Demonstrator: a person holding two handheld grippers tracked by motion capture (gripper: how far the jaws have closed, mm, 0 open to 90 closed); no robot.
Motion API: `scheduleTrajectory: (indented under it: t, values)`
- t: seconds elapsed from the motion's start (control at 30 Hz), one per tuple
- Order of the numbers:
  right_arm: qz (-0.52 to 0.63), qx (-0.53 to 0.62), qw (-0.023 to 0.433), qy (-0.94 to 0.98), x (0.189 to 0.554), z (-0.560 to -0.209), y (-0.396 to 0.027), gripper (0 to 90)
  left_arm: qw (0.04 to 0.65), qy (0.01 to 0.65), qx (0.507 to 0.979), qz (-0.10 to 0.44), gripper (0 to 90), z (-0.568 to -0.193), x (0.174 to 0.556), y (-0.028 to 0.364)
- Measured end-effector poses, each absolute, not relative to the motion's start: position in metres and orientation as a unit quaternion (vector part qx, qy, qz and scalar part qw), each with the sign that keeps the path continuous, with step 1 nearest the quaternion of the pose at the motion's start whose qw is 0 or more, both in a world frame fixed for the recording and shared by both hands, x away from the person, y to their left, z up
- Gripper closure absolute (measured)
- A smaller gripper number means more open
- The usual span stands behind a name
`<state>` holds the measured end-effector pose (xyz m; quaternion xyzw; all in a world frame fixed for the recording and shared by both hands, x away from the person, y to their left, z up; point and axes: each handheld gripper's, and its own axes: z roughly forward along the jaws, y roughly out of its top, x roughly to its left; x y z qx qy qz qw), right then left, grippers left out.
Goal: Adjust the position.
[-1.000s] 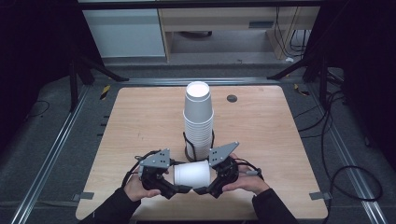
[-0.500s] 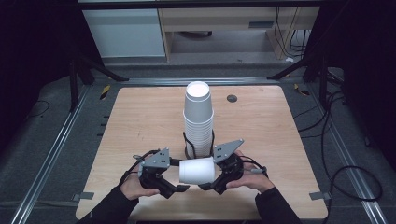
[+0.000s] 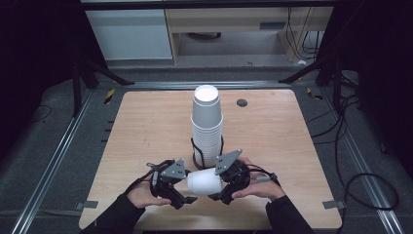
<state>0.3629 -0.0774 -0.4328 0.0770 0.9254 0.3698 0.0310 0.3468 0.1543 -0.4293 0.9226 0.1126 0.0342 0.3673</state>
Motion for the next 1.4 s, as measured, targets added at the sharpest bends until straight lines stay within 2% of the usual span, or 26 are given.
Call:
scheduleTrajectory:
  t: [0.47, 0.63, 1.0, 1.13, 1.4]
  values:
    - [0.356, 0.055, 0.022, 0.933, 0.361, -0.439, -0.058, 7.7, 0.355, 0.099, 0.929, 0.030, 14.5, -0.433, 0.344, 0.147]
    - [0.365, 0.050, 0.016, 0.930, 0.358, -0.436, -0.054, 7.6, 0.348, 0.091, 0.932, 0.035, 20.1, -0.434, 0.342, 0.146]
    - [0.371, 0.043, 0.012, 0.927, 0.358, -0.438, -0.053, 5.8, 0.344, 0.087, 0.934, 0.031, 21.6, -0.433, 0.342, 0.147]
    - [0.390, 0.052, 0.003, 0.919, 0.359, -0.435, -0.056, 4.9, 0.355, 0.090, 0.930, 0.025, 21.6, -0.430, 0.343, 0.152]
    - [0.440, 0.078, 0.017, 0.895, 0.364, -0.420, -0.076, 4.0, 0.396, 0.118, 0.910, 0.029, 21.4, -0.420, 0.352, 0.173]
